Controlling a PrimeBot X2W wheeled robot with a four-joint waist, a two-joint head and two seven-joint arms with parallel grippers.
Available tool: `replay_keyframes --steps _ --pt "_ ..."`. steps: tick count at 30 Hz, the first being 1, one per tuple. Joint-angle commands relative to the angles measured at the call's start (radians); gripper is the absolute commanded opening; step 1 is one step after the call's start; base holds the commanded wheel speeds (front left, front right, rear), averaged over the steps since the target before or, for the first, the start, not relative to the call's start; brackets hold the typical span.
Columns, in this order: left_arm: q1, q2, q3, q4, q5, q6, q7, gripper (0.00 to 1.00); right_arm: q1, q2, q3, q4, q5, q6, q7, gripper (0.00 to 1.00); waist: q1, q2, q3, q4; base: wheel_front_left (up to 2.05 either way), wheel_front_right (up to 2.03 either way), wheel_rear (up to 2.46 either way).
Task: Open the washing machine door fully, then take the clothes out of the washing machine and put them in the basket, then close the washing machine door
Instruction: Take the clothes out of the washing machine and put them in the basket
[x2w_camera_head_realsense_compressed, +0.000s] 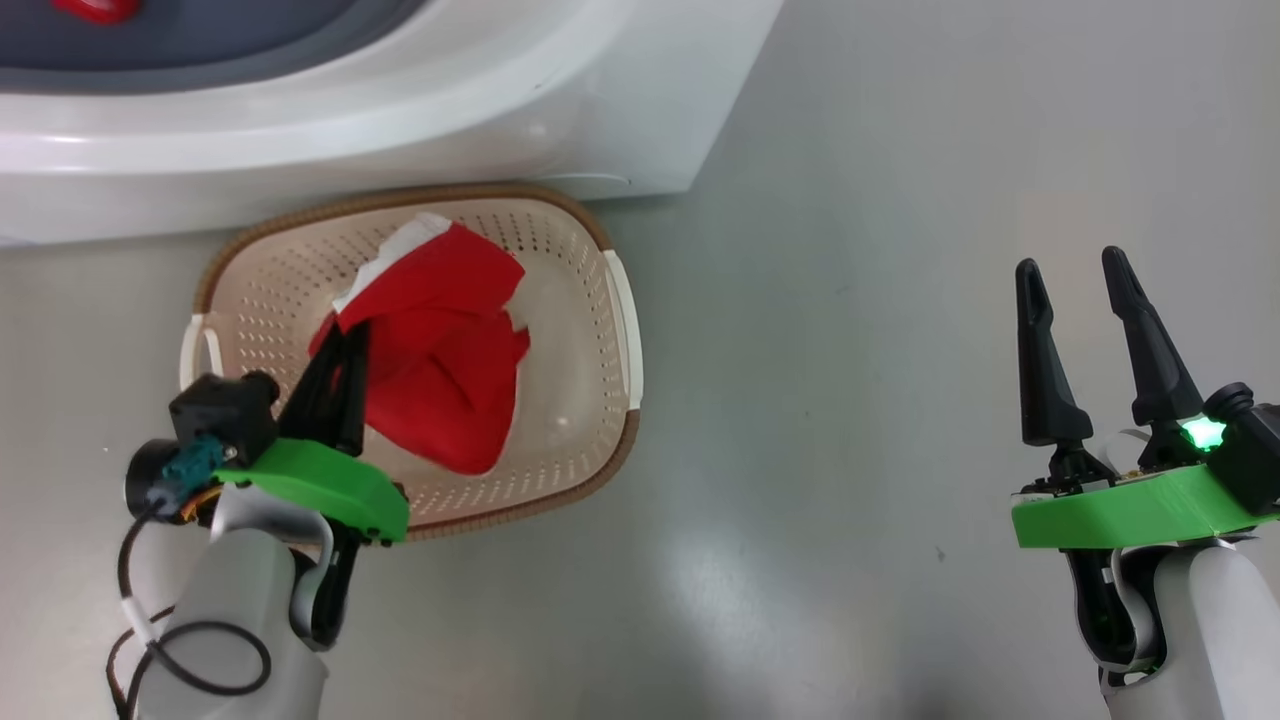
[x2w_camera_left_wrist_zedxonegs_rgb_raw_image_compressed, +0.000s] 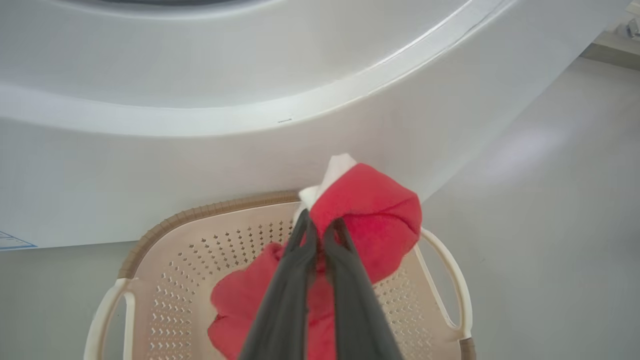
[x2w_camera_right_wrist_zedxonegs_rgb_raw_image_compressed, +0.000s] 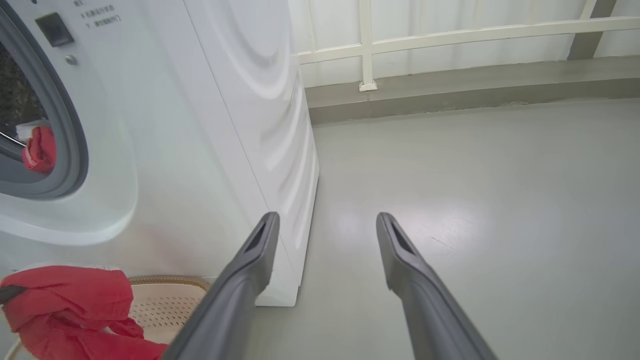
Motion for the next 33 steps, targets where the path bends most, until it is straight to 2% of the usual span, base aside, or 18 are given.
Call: replay_keyframes --steps 1,11,18,27,29,30,31,32,33 --pt "-0.006 0.037 0.021 0.002 -0.009 -0.006 -0.005 0.00 -0.011 0.001 0.026 -0.027 -0.001 0.007 -0.006 1.00 0.0000 0.0000 0.035 -0.010 0.00 0.00 0.00" --pt "-0.132 0.049 -0.017 0.194 -0.024 -0.006 -0.005 0.02 -0.048 0.001 0.036 -0.041 0.004 0.007 -0.006 1.00 0.0000 0.0000 0.122 -0.028 0.00 0.00 0.00" --pt "-0.222 0.055 -0.029 0.317 -0.020 -0.006 -0.005 0.00 -0.072 0.001 0.040 -0.056 0.005 0.007 -0.006 1.00 0.0000 0.0000 0.186 -0.033 0.00 0.00 0.00" --pt "-0.267 0.054 -0.017 0.372 -0.011 -0.006 -0.005 0.01 -0.079 0.001 0.038 -0.062 0.007 0.007 -0.006 1.00 0.0000 0.0000 0.210 -0.039 0.00 0.00 0.00" --pt "-0.270 0.052 -0.015 0.379 -0.008 -0.006 -0.005 0.15 -0.077 0.001 0.037 -0.062 0.007 0.007 -0.006 1.00 0.0000 0.0000 0.209 -0.039 0.00 0.00 0.00" --pt "-0.271 0.053 -0.014 0.382 -0.008 -0.006 -0.005 0.29 -0.077 0.001 0.037 -0.061 0.008 0.007 -0.006 1.00 0.0000 0.0000 0.209 -0.040 0.00 0.00 0.00" --pt "-0.273 0.055 -0.014 0.386 -0.009 -0.006 -0.005 0.50 -0.078 0.001 0.037 -0.060 0.008 0.007 -0.006 1.00 0.0000 0.0000 0.208 -0.040 0.00 0.00 0.00" --pt "-0.274 0.056 -0.013 0.388 -0.009 -0.006 -0.005 0.84 -0.078 0.001 0.037 -0.059 0.009 0.007 -0.006 1.00 0.0000 0.0000 0.206 -0.040 0.00 0.00 0.00" --pt "-0.273 0.055 -0.012 0.388 -0.008 -0.006 -0.005 1.00 -0.078 0.001 0.037 -0.058 0.009 0.007 -0.006 1.00 0.0000 0.0000 0.203 -0.039 0.00 0.00 0.00"
